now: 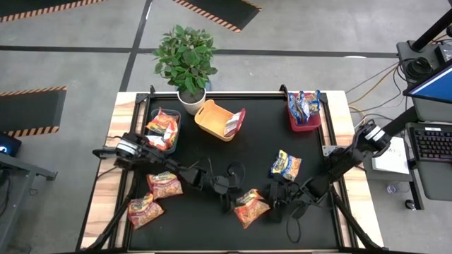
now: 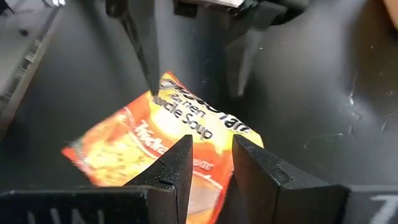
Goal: Sort Maruchan noodles
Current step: Put the orange noodle pack into the blue bin
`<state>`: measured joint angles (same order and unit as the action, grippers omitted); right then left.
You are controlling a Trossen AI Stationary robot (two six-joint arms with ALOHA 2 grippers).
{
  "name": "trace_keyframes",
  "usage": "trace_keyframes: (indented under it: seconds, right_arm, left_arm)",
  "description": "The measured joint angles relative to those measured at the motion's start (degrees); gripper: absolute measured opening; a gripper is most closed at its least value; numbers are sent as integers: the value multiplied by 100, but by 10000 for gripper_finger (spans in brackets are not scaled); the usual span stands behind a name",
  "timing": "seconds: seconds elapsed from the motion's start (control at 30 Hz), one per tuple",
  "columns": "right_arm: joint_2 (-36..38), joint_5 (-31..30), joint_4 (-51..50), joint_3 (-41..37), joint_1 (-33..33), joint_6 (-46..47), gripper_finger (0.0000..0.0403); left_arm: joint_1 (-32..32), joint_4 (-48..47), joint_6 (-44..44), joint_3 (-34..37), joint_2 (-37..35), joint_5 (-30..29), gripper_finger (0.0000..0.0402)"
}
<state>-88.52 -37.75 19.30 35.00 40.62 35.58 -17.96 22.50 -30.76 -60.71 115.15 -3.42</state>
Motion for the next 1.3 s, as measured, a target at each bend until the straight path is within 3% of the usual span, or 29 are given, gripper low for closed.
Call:
trace_keyframes:
  seconds: [0.2,0.37,0.73,0.97,1.3]
  right_arm:
    - [992,1068,-1373,33,-2,1718,103]
    - [1599,1262,-1912,-10,173,2861,123]
    - [1207,1679,-1829,-128,371,4470,234]
    - [668,1675,-1121,-130,400,4598,302]
    - [480,1278,-1040,-158,372,4412,343]
  left_arm:
    - [-256,-30,408,10,-9,118,301]
    - [-369,-23,692,-27,-125,115,279]
    - [-686,-456,1039,-30,-277,137,233]
    - [-776,-391,1322,-32,-131,-113,192]
    - [-693,-96,1379,-24,181,-191,48]
